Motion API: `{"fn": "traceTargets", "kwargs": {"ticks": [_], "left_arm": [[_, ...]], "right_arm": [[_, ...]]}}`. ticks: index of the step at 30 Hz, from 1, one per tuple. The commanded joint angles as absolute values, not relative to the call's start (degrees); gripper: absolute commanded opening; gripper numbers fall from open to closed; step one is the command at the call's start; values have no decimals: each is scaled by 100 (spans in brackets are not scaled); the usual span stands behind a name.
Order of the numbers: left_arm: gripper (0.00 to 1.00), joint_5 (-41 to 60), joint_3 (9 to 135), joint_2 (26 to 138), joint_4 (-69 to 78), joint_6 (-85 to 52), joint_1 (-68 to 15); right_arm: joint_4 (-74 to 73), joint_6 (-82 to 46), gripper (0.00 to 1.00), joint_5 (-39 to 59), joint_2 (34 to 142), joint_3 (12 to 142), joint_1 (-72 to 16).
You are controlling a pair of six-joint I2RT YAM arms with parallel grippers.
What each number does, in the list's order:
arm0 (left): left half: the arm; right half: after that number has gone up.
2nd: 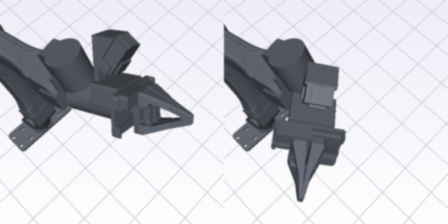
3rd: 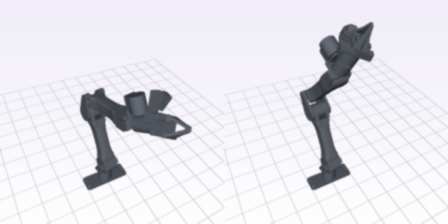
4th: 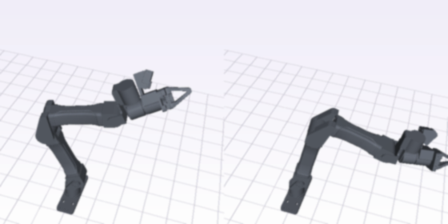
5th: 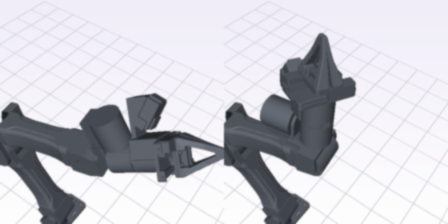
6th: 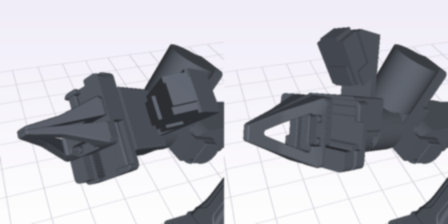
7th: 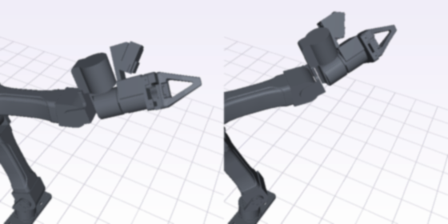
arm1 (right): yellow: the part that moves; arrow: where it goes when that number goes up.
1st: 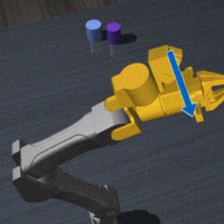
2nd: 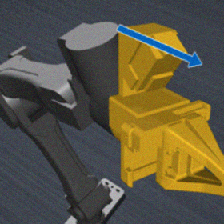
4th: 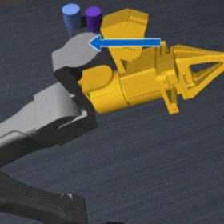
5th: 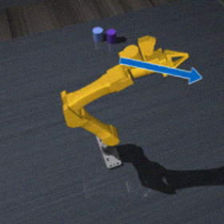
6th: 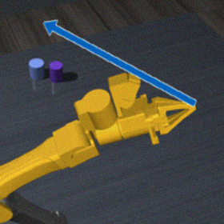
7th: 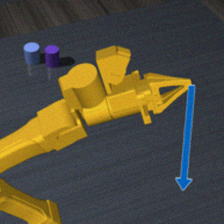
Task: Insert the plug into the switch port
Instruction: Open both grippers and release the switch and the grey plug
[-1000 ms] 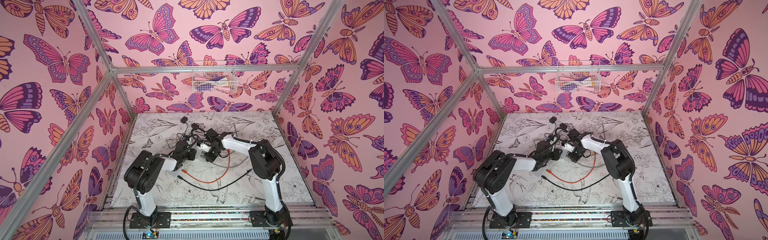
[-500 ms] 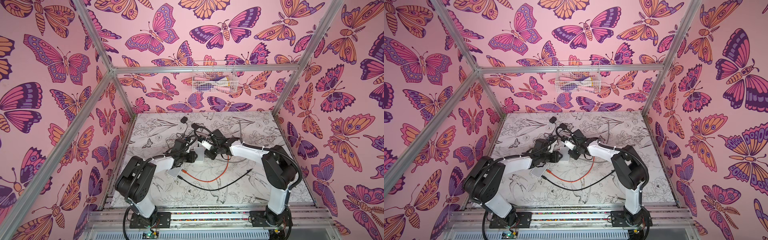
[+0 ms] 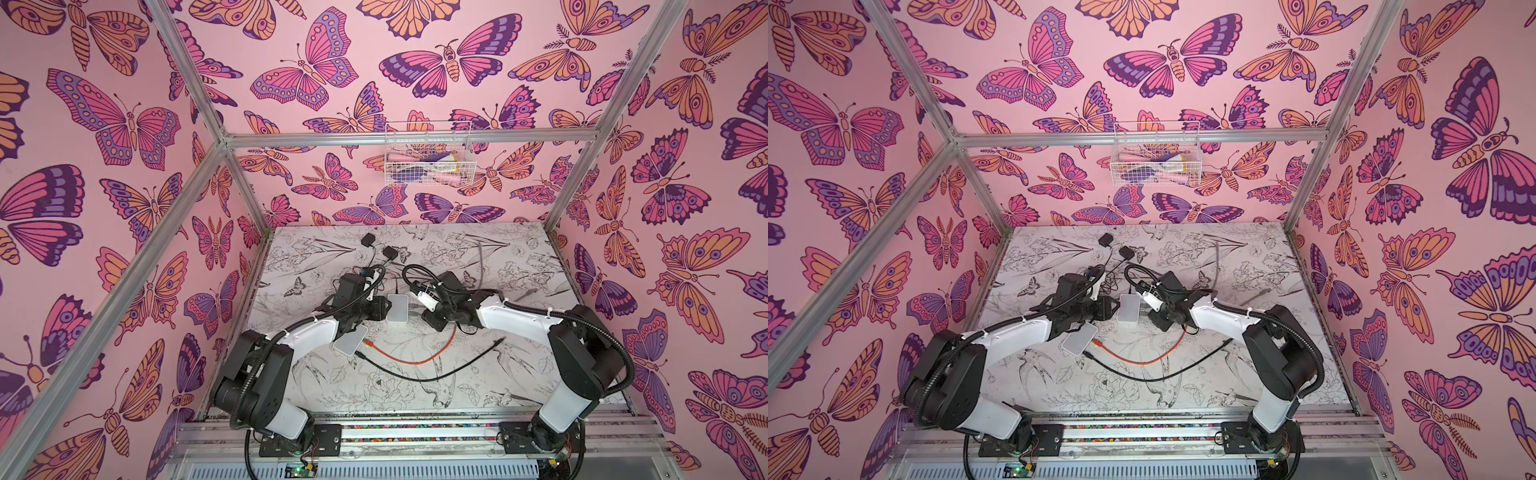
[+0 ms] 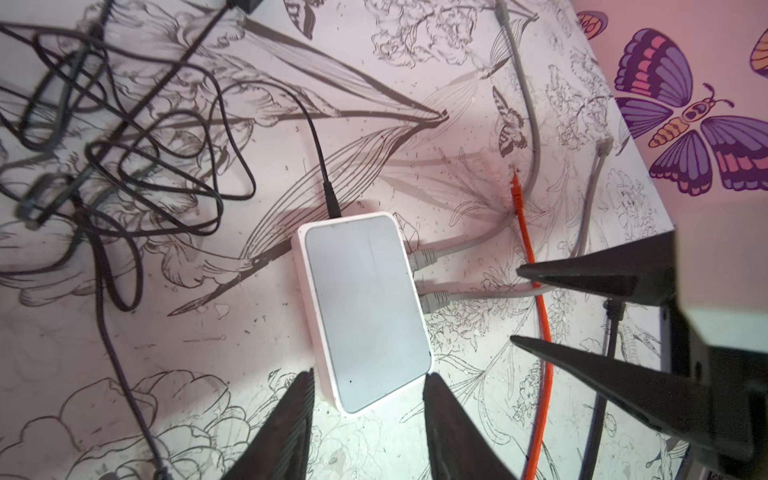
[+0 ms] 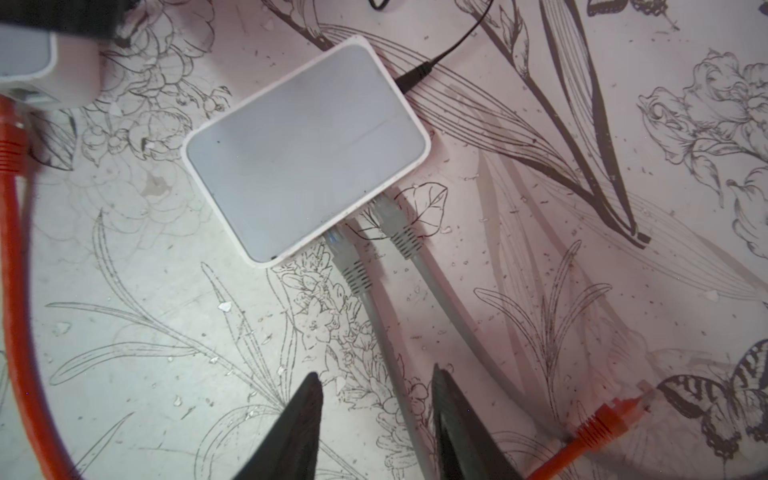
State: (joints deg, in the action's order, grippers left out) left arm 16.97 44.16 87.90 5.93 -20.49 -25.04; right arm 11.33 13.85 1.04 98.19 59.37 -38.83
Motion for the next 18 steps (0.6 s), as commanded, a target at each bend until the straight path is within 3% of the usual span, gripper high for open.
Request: {"fn": "traceTargets", "kwargs": {"ticks": [1, 18], "left_arm": [[46, 1745, 4262, 9025, 584, -2127, -2640], [46, 1811, 4678, 9834, 834, -2241, -2590]], "right_arm": [[1262, 1196, 46, -205, 9821, 5872, -3912], [1861, 1650, 37, 499, 11032, 7089, -3804]]}}
